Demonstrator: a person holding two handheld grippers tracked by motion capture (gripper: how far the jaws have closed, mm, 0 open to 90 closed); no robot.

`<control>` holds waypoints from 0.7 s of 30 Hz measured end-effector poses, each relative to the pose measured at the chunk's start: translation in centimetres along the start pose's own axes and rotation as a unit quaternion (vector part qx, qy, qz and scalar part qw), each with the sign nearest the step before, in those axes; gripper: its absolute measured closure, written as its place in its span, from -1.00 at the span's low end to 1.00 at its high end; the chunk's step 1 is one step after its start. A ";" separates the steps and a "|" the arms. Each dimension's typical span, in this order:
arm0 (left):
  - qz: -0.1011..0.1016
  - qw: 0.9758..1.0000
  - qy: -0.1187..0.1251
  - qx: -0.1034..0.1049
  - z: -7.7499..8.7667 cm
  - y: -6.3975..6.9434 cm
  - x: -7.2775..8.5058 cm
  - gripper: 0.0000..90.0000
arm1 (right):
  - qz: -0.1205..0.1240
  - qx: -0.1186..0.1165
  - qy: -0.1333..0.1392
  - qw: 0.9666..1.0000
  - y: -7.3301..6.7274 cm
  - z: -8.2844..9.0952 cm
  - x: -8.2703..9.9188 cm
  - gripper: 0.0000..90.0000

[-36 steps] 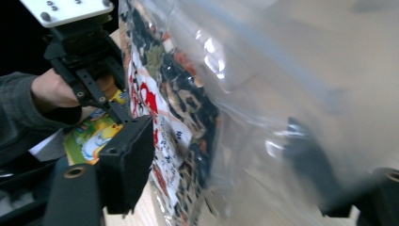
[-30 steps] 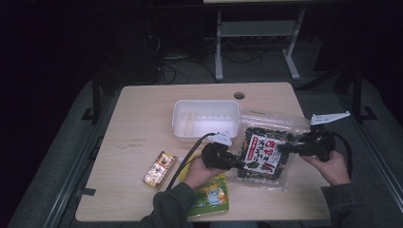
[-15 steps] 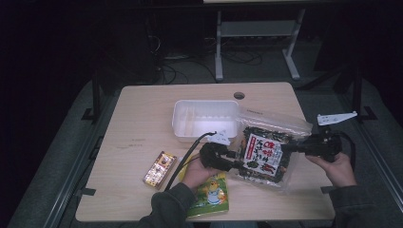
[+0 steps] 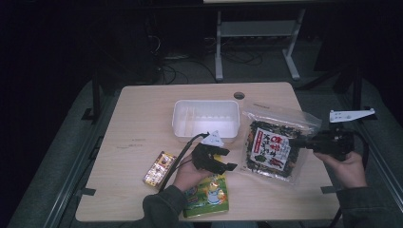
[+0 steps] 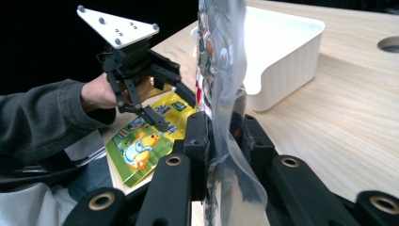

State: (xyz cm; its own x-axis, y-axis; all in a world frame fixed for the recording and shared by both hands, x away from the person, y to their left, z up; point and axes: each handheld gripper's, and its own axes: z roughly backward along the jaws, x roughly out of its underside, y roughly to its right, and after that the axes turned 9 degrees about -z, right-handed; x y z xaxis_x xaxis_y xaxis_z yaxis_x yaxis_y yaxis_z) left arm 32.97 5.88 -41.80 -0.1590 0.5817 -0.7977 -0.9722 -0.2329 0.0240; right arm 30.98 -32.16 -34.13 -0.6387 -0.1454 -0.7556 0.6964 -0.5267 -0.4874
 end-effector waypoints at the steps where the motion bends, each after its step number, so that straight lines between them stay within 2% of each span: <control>1: -0.002 1.000 -0.001 -0.004 0.5 0.1 0.1 -0.22 | 0.002 0.004 0.006 1.000 -0.2 0.2 -0.3 0.67; 4: -0.003 1.000 -0.001 -0.009 1.0 0.2 0.2 -0.25 | 0.002 0.005 0.012 1.000 -0.5 0.4 -0.6 0.67; 11: -0.004 1.000 -0.014 -0.024 2.5 0.5 1.2 -0.31 | 0.009 0.024 0.029 0.999 -1.8 0.8 -1.7 0.67; 21: -0.005 0.999 -0.029 -0.035 4.4 1.0 2.5 -0.39 | 0.014 0.040 0.043 0.998 -3.2 -0.2 -3.2 0.67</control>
State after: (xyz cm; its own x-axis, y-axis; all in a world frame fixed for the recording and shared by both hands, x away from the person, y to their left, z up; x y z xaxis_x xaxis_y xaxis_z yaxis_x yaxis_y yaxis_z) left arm 30.85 10.48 -41.10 -0.1604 0.6282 -0.7614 -0.9596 -0.2798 -0.0287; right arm 30.88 -29.83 -30.21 -0.5867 -0.0912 -0.8046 0.6833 -0.5891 -0.4314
